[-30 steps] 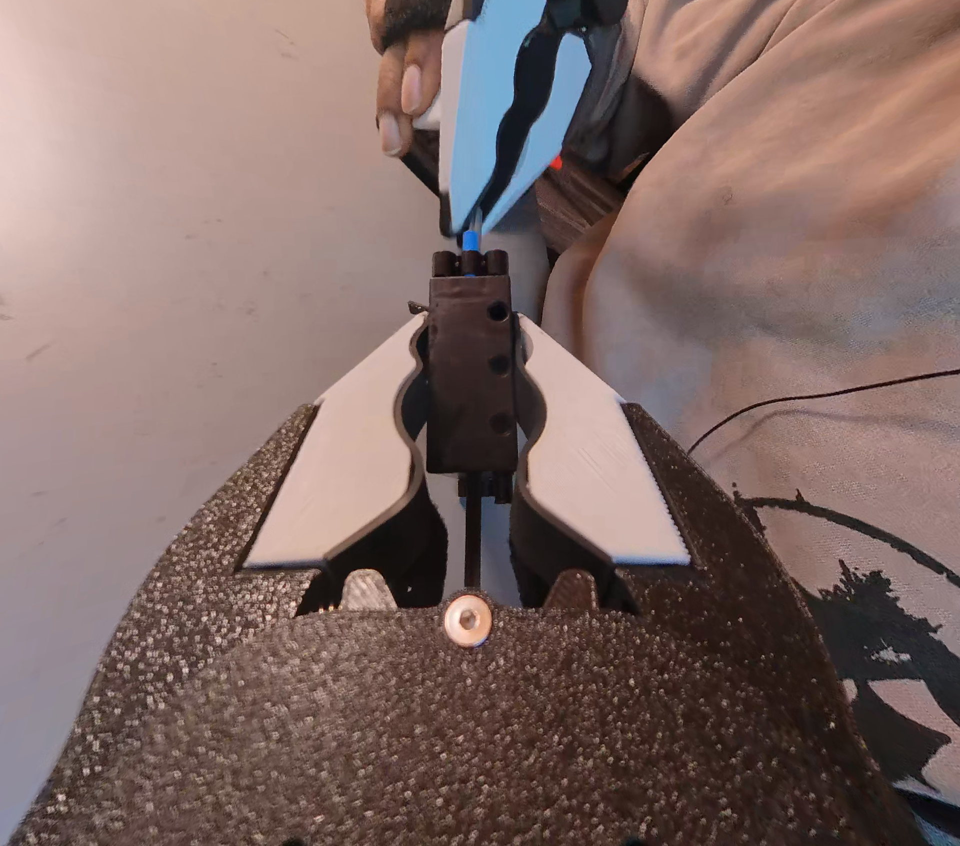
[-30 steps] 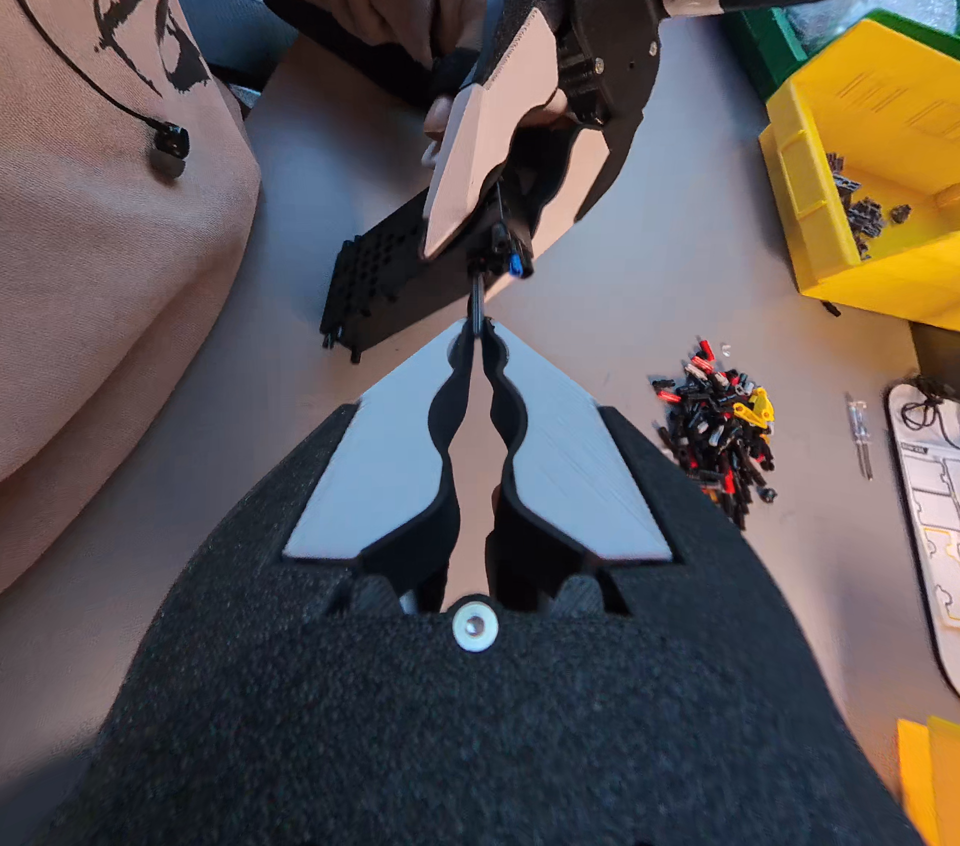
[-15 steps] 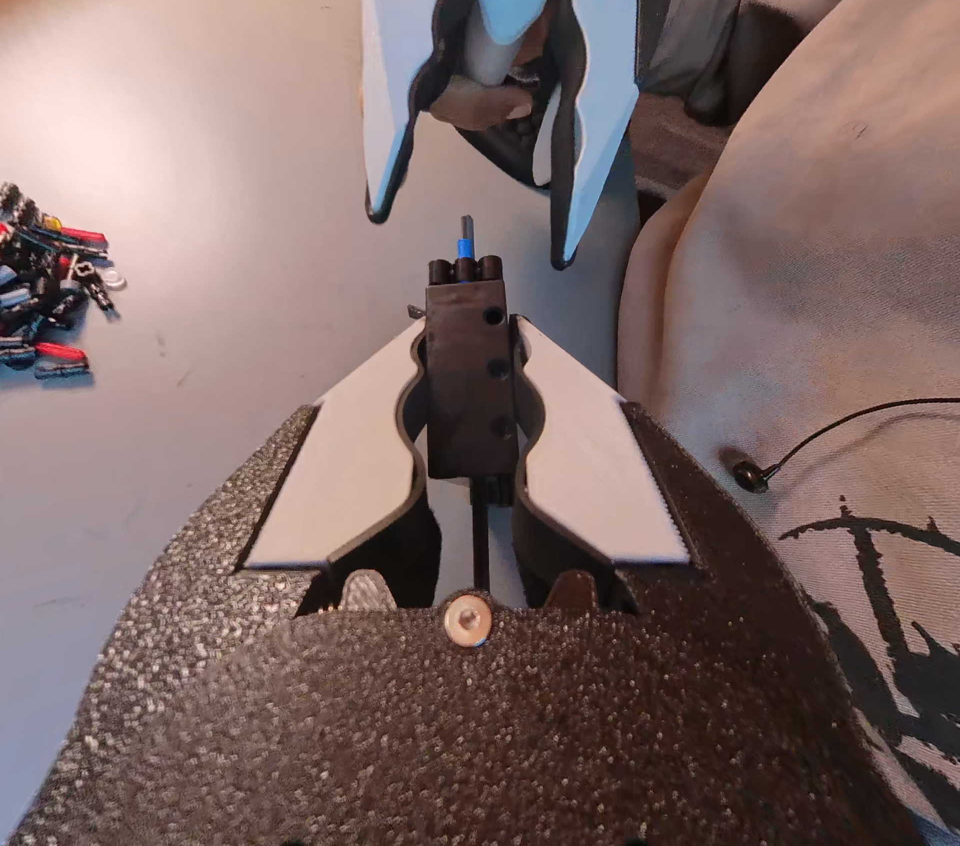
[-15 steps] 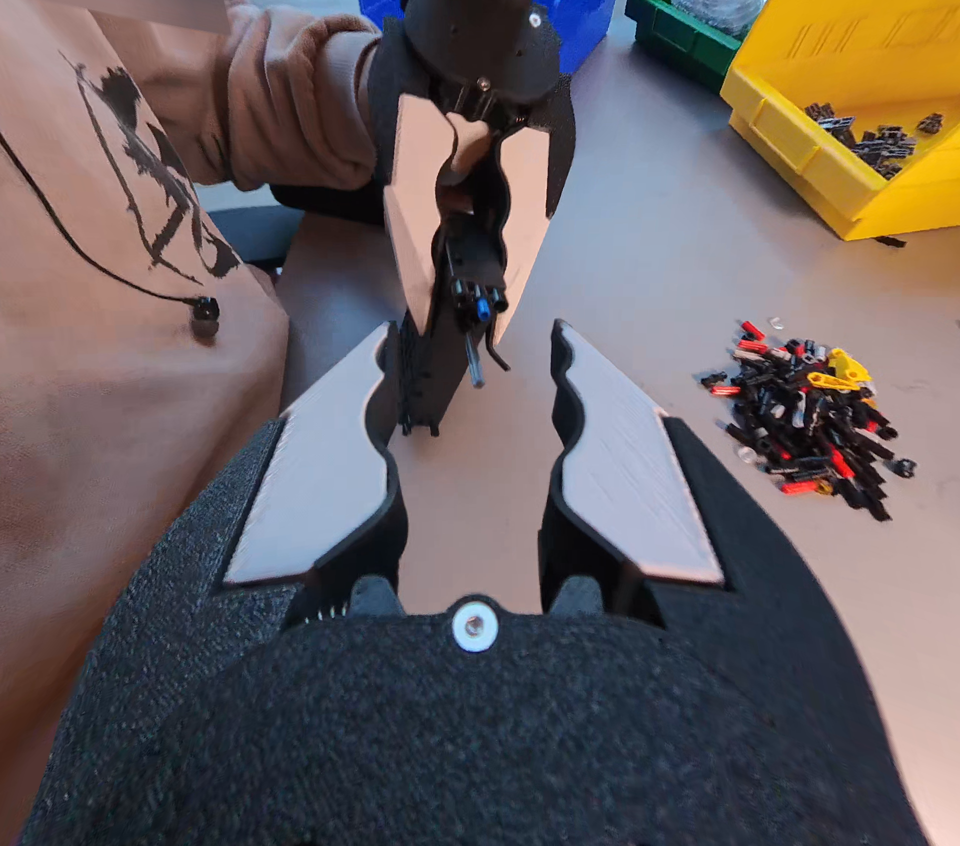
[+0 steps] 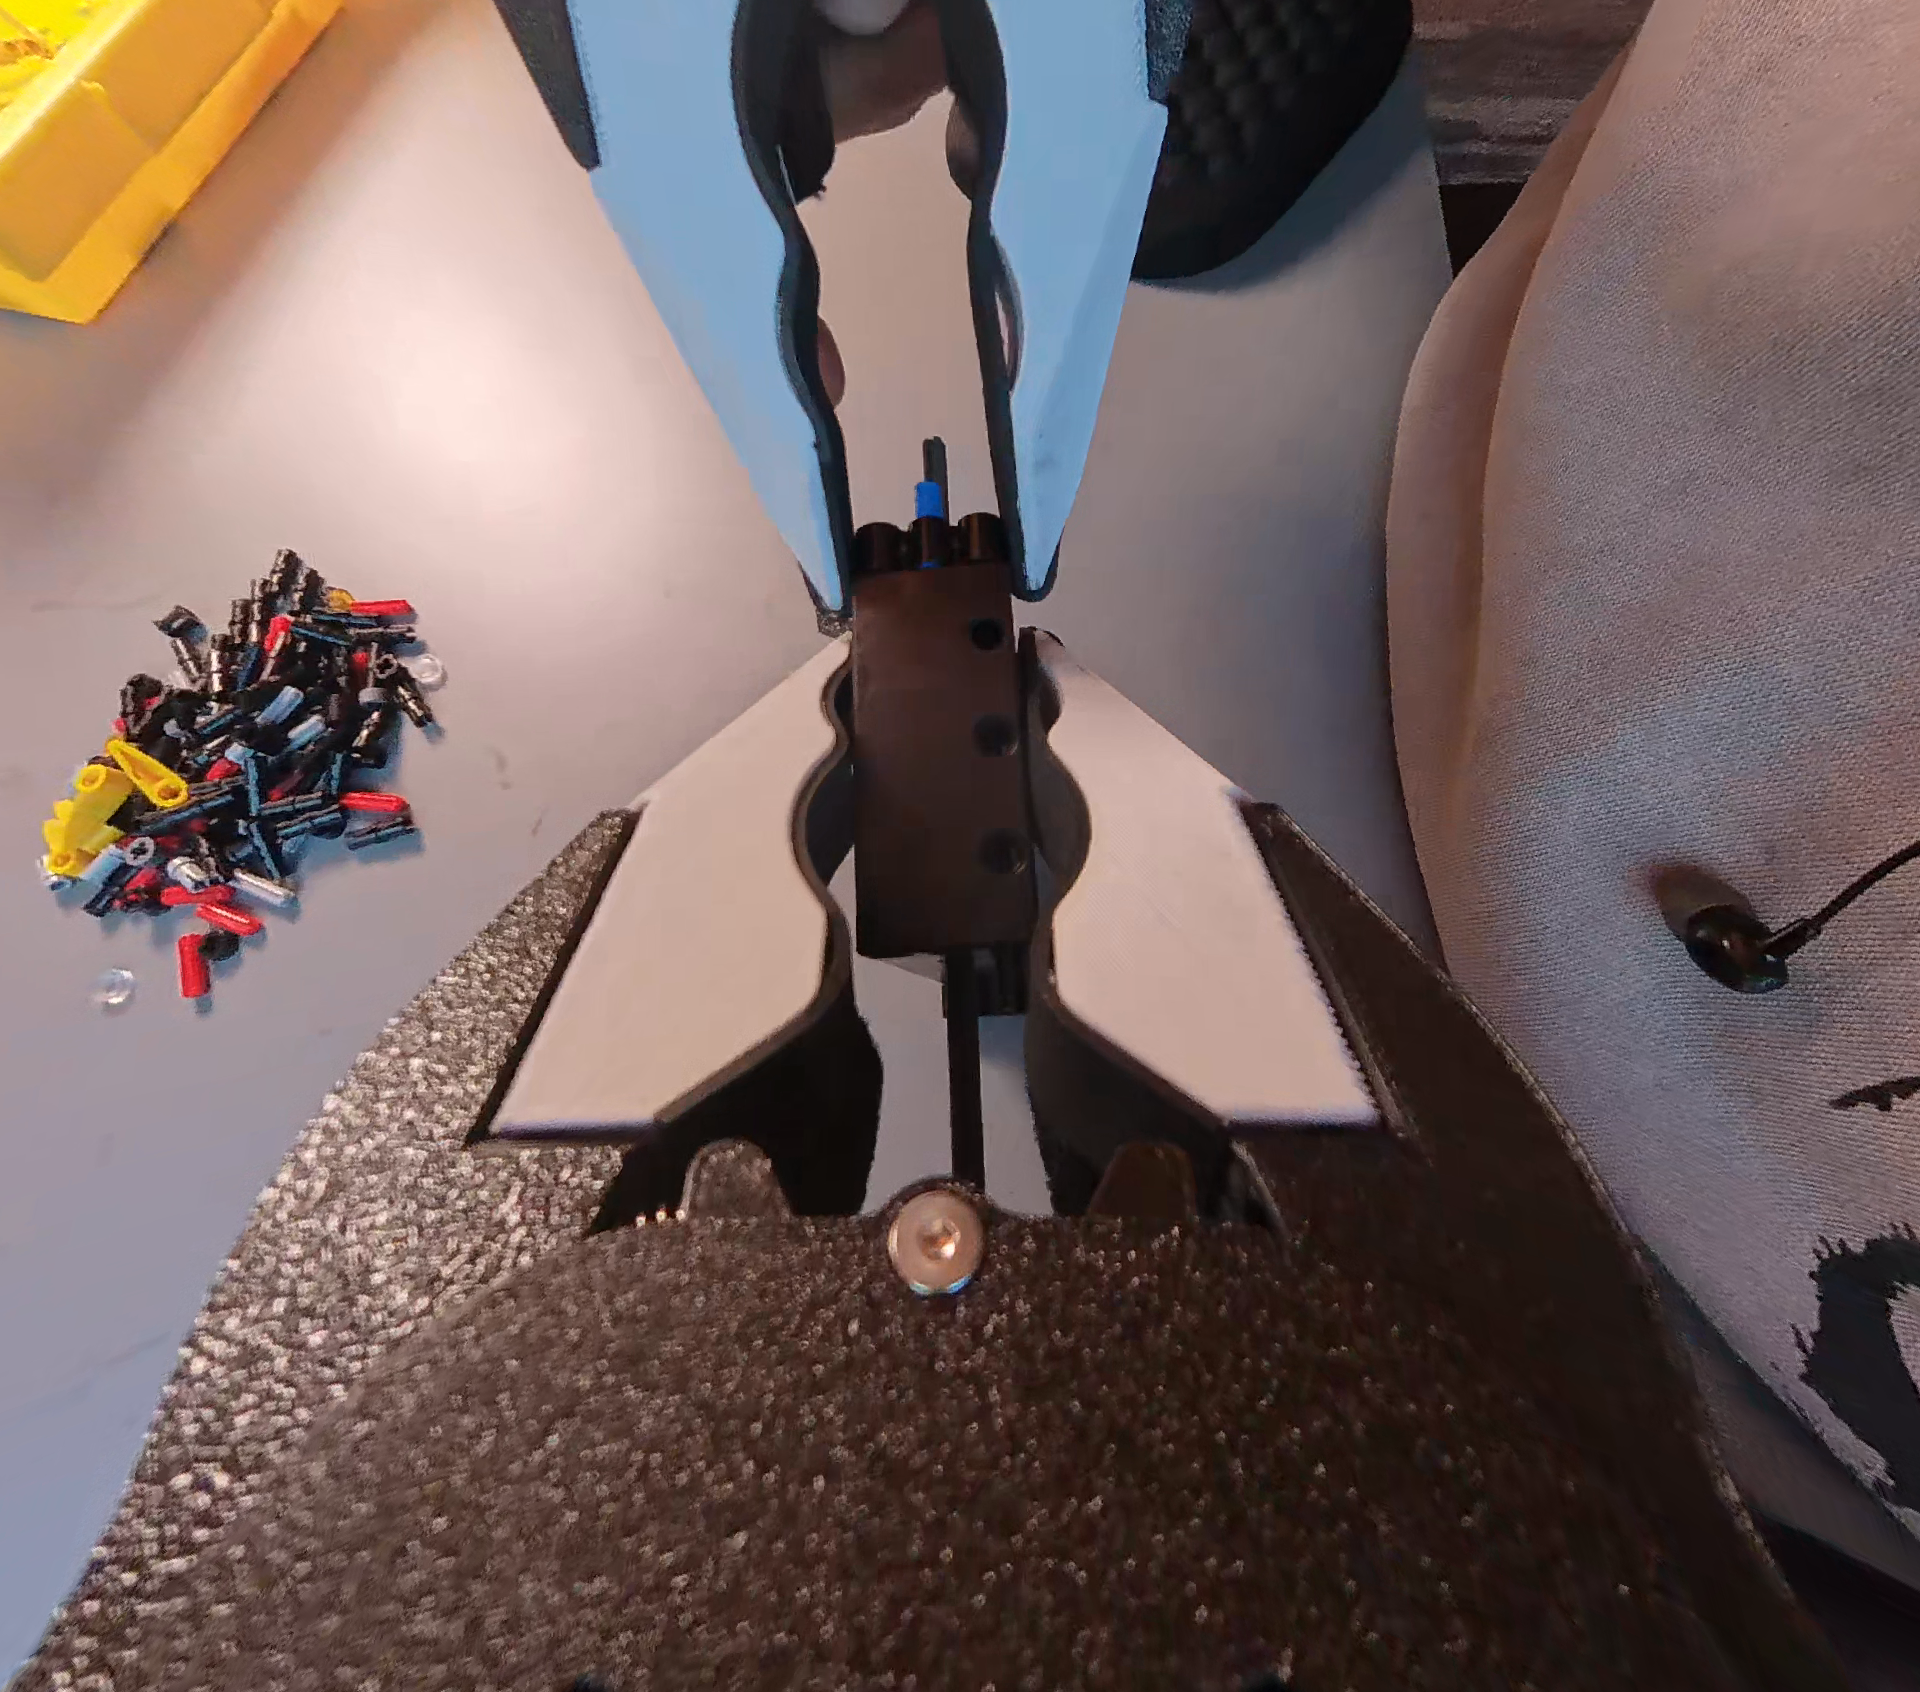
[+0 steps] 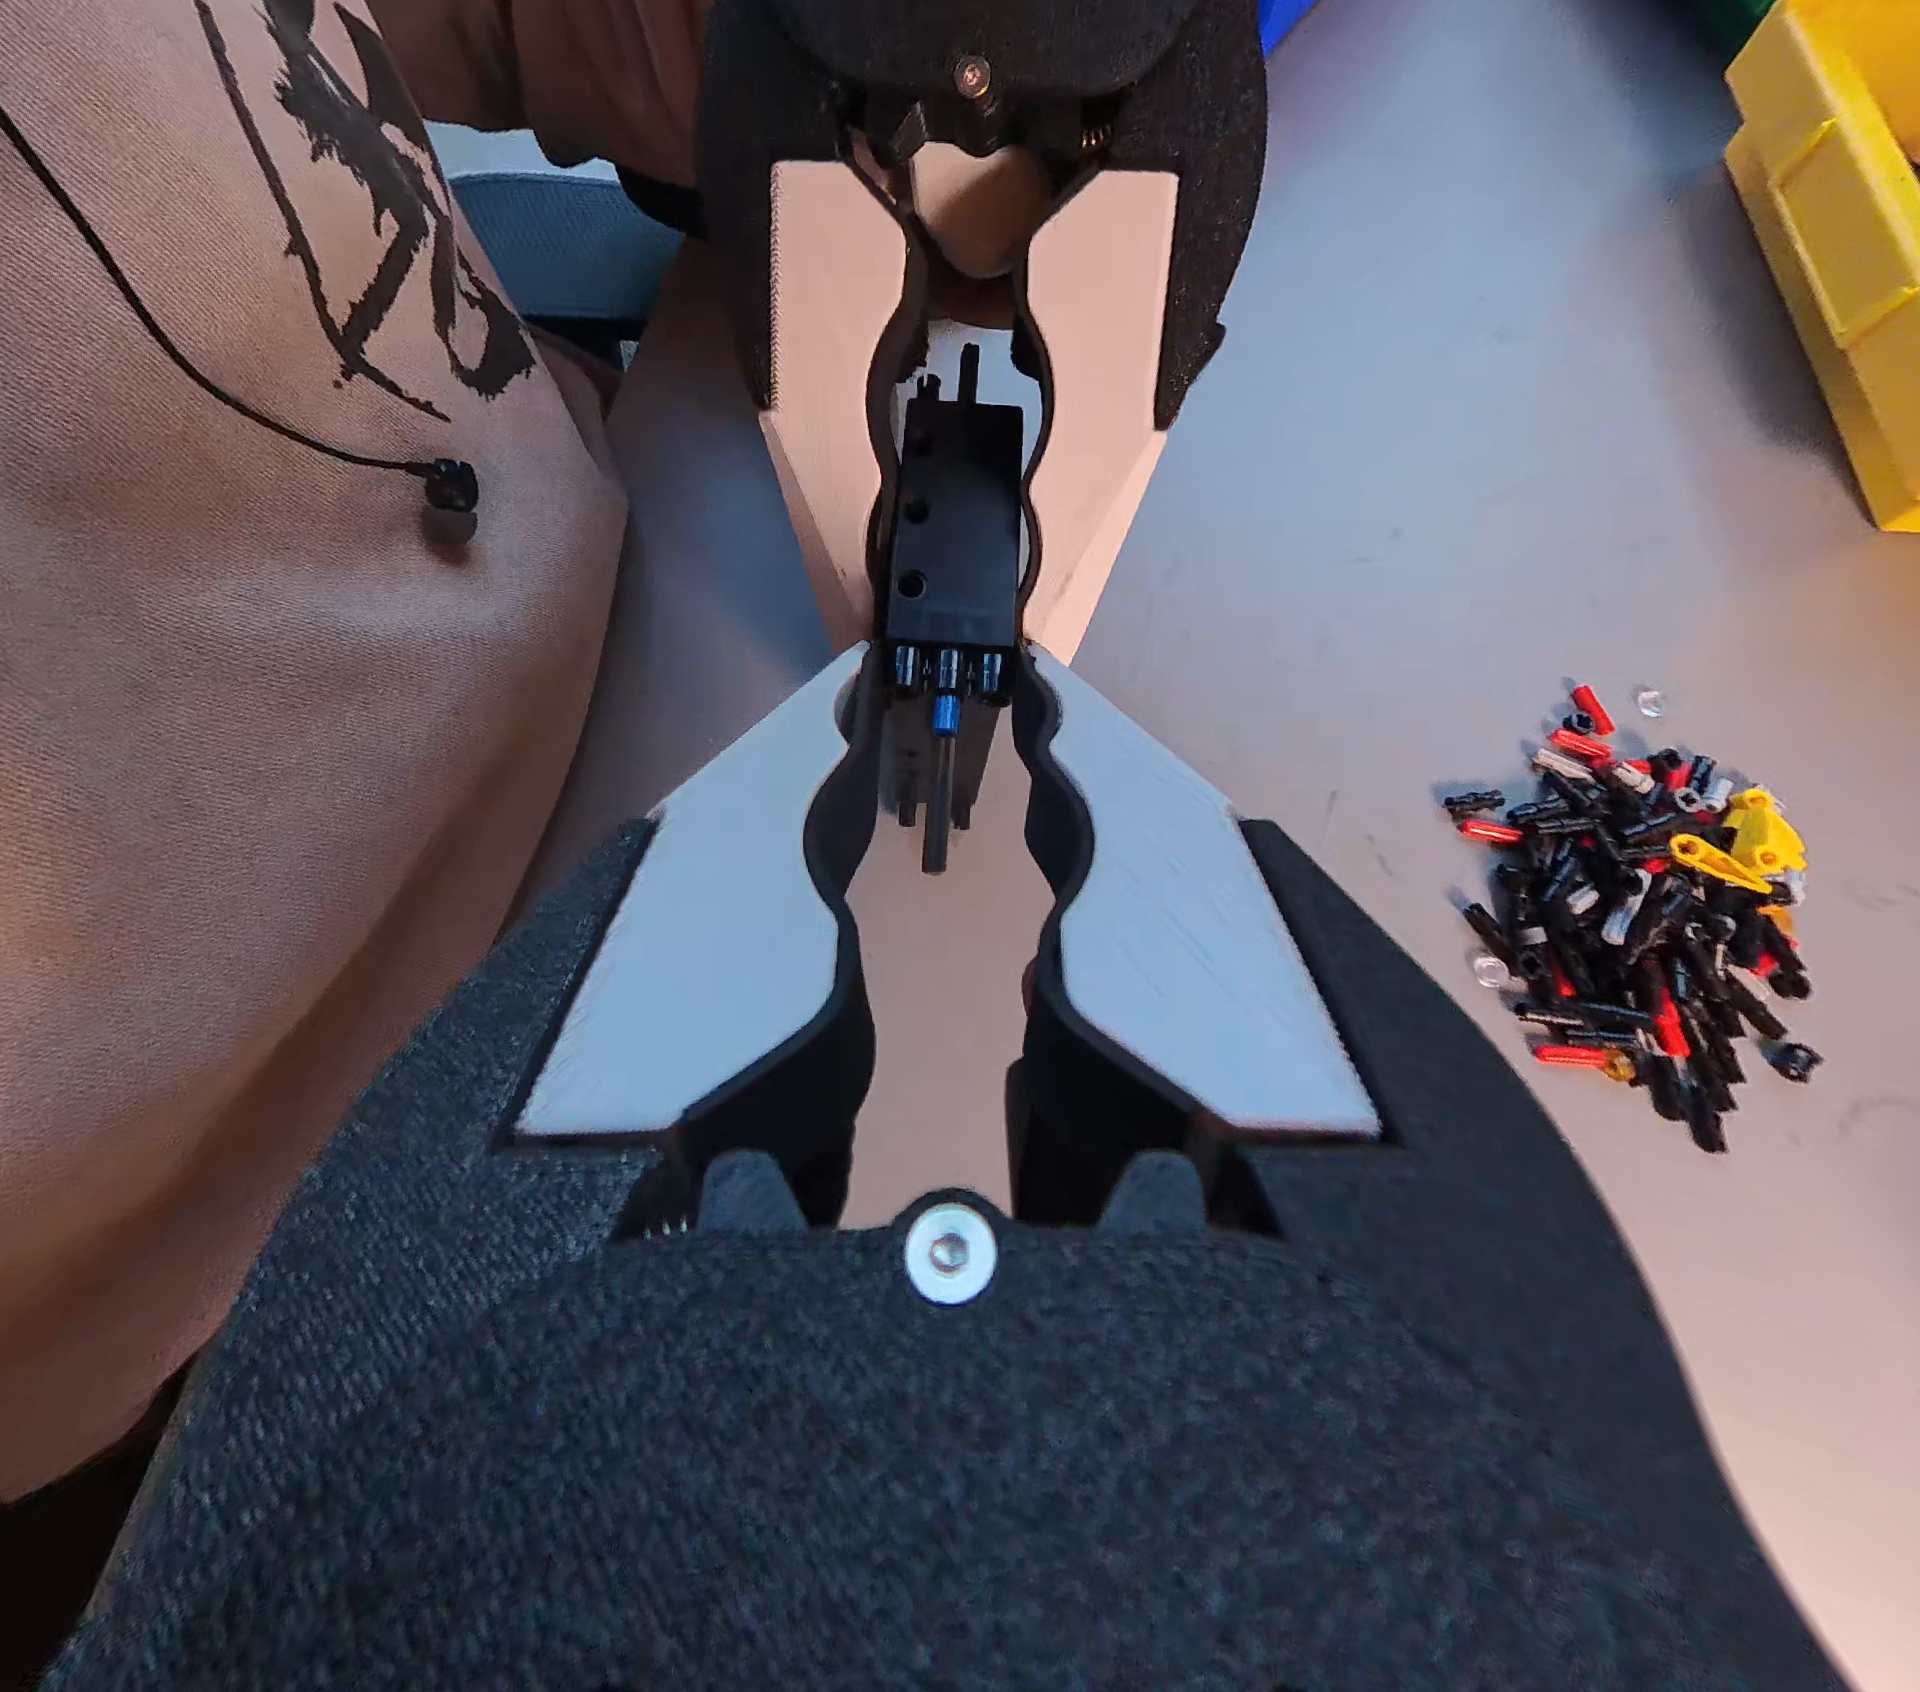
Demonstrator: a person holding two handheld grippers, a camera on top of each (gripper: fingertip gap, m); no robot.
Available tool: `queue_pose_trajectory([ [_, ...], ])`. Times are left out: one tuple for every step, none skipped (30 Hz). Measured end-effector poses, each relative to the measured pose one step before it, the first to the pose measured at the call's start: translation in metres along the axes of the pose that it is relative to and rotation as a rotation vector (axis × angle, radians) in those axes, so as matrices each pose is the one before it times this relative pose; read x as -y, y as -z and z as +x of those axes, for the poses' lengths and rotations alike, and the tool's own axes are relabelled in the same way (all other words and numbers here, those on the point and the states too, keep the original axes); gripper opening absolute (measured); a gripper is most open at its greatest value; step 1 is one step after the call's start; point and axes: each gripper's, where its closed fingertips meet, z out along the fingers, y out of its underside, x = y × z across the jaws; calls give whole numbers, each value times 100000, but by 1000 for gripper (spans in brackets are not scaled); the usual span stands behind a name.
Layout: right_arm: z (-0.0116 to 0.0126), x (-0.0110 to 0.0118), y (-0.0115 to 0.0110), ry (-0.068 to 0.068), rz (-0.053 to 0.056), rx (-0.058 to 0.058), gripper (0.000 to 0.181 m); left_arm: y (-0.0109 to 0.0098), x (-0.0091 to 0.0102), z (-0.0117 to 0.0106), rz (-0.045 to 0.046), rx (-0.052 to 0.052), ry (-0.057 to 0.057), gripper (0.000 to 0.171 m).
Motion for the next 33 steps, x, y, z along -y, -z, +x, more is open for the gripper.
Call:
queue_pose_trajectory([
  [49,49,7,74,-95,-75,22,49,-14,-84,526,86,-510,28],
  [120,75,-1,-356,1114,-583,22,62,40,-126,1849,-401,584,27],
  [64,65,24,-823,1725,-55,22,63,169,23,3352,-1702,1987,27],
  [-33,98,67,-1563,2050,668,22,36,179,121,2870,-1752,2508,27],
  [-90,110,80,-1113,2063,694,22,12,98,142,1424,-787,209,28],
  [-156,25,30,-228,1603,381,22,2,37,152,760,-725,-197,28],
  [-82,62,46,-254,1945,-397,22,2,75,80,1214,-525,90,28],
  [-112,89,60,-1098,2526,18,22,7,110,172,1432,-1229,468,28],
  [-146,87,59,-1998,2883,544,21,-9,97,167,1275,-1173,1110,28],
  [-95,24,52,-1560,2694,200,21,-60,18,98,745,-410,463,27],
  [-85,16,47,-1246,2858,-109,21,-29,55,100,662,-196,-178,27],
  [-149,31,57,-1694,3000,279,21,-34,42,160,592,-763,-4,27],
  [-138,41,50,-1010,2865,-70,21,-25,61,150,832,-1099,653,27],
  [-92,32,44,-789,2532,-466,21,-28,50,97,818,-797,506,27],
  [-84,27,62,-876,2043,-159,21,-63,52,81,453,-225,187,27],
  [-48,37,122,-647,2169,-295,21,-52,54,20,403,41,37,27],
  [49,49,350,-1631,2456,-99,21,288,-119,-232,97,860,458,29],
  [593,414,1181,-3022,5096,-2013,21,1019,-198,-914,1875,3624,2549,27],
  [970,795,1775,-2744,6764,-4399,20,1234,-388,-1061,2141,3758,4400,28],
  [488,355,1117,740,1515,-3818,20,699,-159,-346,2204,613,4212,28],
  [-227,73,103,2339,-407,-1269,21,-32,15,164,491,-478,652,27],
  [-565,206,-340,526,826,1649,22,-435,113,387,-400,-1246,-1446,26],
  [-137,324,-292,296,2038,790,23,-480,200,274,330,-1719,-181,26],
  [309,304,-7,-785,1887,-104,23,-254,228,-42,1532,-632,492,26],
  [397,290,183,-792,1571,-520,22,4,4,-223,428,509,316,27],
  [277,30,175,159,-481,-663,22,180,0,-231,220,1112,411,28],
  [204,8,147,1808,-335,-1645,23,187,-54,-132,-217,792,233,27],
  [116,-77,30,777,-767,-1100,23,135,-63,-34,-150,274,459,27],
  [108,-502,-121,-431,-3406,-242,23,64,-19,-78,223,338,496,27],
  [395,-800,-185,1423,-4837,-1984,23,40,27,-154,430,490,646,27],
  [848,-1013,-244,4195,-5459,-5272,23,17,65,-217,431,357,704,26],
  [673,-1379,-388,4820,-7580,-3999,23,18,45,-203,202,185,148,26],
  [285,-1435,-540,3614,-7843,-1609,23,-8,34,-240,-146,835,-800,26],
])
